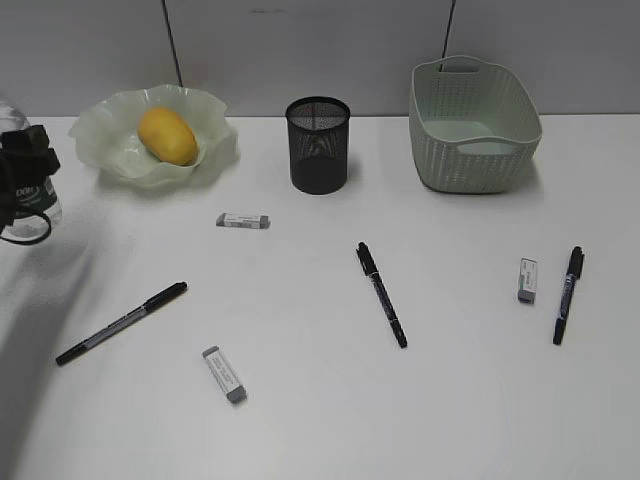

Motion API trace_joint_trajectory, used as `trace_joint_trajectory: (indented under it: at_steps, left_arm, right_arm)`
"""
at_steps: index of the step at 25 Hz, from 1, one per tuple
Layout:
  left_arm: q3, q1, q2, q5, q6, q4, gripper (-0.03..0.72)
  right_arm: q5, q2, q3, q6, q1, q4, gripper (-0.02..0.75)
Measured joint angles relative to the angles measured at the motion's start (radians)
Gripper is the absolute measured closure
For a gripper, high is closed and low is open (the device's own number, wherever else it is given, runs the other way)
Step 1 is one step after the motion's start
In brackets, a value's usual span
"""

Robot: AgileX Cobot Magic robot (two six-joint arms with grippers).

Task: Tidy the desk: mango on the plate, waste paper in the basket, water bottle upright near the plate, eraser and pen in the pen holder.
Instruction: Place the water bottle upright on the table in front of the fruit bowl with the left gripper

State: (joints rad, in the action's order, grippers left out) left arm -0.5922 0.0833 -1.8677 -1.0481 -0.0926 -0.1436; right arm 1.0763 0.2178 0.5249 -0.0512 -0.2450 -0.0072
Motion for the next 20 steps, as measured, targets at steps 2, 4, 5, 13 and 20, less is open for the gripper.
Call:
trace_joint_trajectory:
  at_steps: [2, 4, 5, 13, 20]
  left_arm:
    - [-0.003, -0.003, -0.071, -0.061, -0.042, 0.029, 0.183]
    - [-0.020, -0.003, -0.127, -0.090, -0.062, 0.055, 0.183]
    - [-0.031, -0.003, -0.154, -0.094, -0.068, 0.068, 0.183]
    - [-0.128, -0.003, -0.242, -0.150, -0.079, 0.105, 0.183]
    - [-0.129, -0.003, -0.243, -0.148, -0.079, 0.105, 0.168]
  right_arm:
    - [-0.001, 0.000, -0.001, 0.000, 0.000, 0.000, 0.208]
    - [-0.001, 0.000, -0.001, 0.000, 0.000, 0.000, 0.208]
    - [-0.001, 0.000, -0.001, 0.000, 0.000, 0.000, 0.208]
    - [-0.002, 0.000, -0.001, 0.000, 0.000, 0.000, 0.209]
    - [-0.006, 0.000, -0.001, 0.000, 0.000, 0.000, 0.209]
